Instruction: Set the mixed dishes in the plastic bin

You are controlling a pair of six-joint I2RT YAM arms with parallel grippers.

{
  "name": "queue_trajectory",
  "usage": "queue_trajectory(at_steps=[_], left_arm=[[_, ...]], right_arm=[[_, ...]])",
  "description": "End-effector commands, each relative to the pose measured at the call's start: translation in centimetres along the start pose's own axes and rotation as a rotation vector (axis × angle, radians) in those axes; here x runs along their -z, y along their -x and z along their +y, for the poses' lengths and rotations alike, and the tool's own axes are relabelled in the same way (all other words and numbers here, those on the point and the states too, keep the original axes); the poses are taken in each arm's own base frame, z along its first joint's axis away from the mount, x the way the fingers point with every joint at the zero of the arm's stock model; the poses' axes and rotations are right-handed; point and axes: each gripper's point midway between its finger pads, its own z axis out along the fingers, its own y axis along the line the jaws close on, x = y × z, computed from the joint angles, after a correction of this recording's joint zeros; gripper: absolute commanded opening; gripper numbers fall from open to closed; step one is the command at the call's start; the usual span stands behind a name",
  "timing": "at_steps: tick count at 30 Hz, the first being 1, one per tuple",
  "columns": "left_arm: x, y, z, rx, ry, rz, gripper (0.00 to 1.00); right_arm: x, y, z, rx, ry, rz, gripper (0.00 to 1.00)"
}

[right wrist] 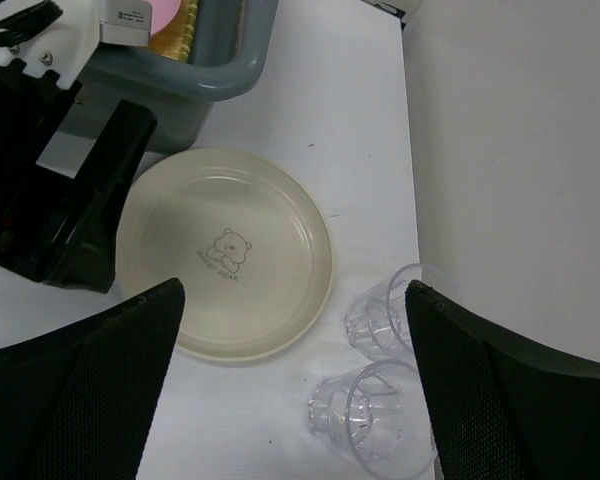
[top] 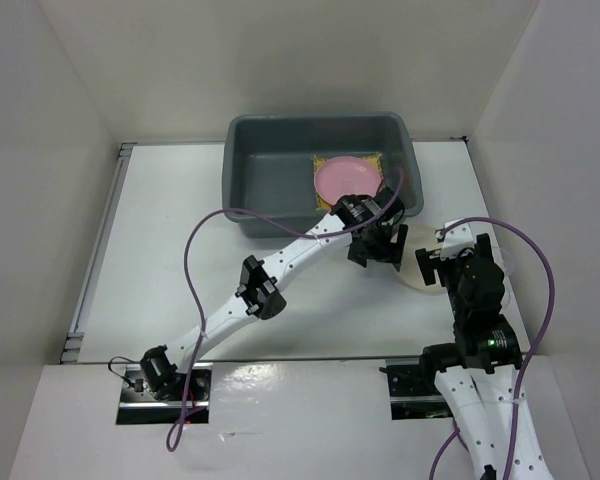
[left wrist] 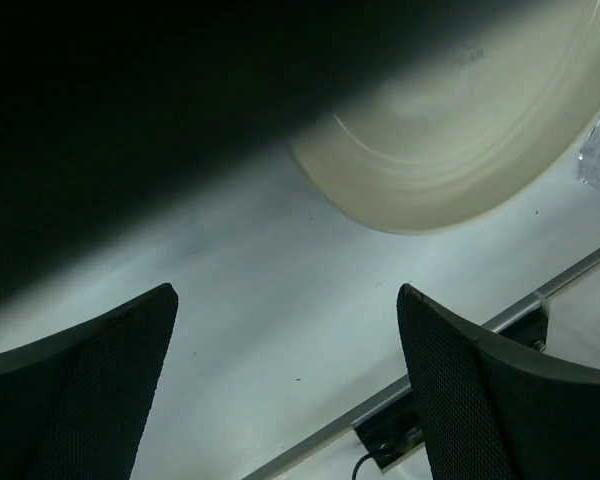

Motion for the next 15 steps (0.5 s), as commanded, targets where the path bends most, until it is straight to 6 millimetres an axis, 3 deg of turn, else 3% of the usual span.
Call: queue_trajectory(at_steps=[1, 15], left_arm=[[2.6, 2.0, -1.9, 0.033, -0.091, -0.053, 0.96], [-2.8, 2.6, -2.6, 0.184, -0.199, -0.017, 0.97]], right_arm=[[-0.1, 1.3, -0.5, -0.028, -0.03, -0.055, 0.95], [0.0, 1.5, -0.4, -0.03, -0.025, -0.067, 0.95]])
